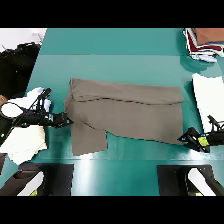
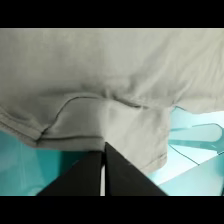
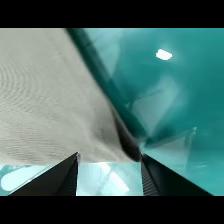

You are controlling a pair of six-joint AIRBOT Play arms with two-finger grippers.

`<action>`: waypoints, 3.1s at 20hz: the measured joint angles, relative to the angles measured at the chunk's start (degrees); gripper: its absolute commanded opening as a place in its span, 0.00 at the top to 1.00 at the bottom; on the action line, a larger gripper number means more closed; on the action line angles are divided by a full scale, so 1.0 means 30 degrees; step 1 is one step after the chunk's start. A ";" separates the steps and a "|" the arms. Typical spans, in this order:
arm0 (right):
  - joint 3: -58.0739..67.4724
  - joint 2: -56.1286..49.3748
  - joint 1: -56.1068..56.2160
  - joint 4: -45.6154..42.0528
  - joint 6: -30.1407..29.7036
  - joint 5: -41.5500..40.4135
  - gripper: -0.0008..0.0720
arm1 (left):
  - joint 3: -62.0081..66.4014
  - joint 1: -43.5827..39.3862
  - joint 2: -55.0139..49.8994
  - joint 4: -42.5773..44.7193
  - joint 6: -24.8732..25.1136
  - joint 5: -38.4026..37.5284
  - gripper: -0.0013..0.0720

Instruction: Fold the shirts.

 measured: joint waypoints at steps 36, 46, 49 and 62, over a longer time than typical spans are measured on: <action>1.6327 -0.9253 0.6994 -0.1319 -0.0379 -0.0051 0.65 | 0.9996 0.0000 -0.8233 0.2200 -0.0153 0.2076 0.38; 1.7252 -1.1256 0.4007 0.1792 -0.2769 0.1180 0.19 | 1.2575 0.0000 -1.0287 0.1894 -0.0036 0.0415 0.93; 1.5540 -1.1256 0.2404 0.2033 -0.3541 0.1304 0.19 | 1.2699 -0.0102 -1.0338 0.1588 0.0000 0.0000 0.93; 1.3843 -1.3690 0.3293 0.5654 -0.6054 -0.0102 0.97 | 1.3865 -0.6164 -1.1424 0.0816 -0.1814 0.3512 0.95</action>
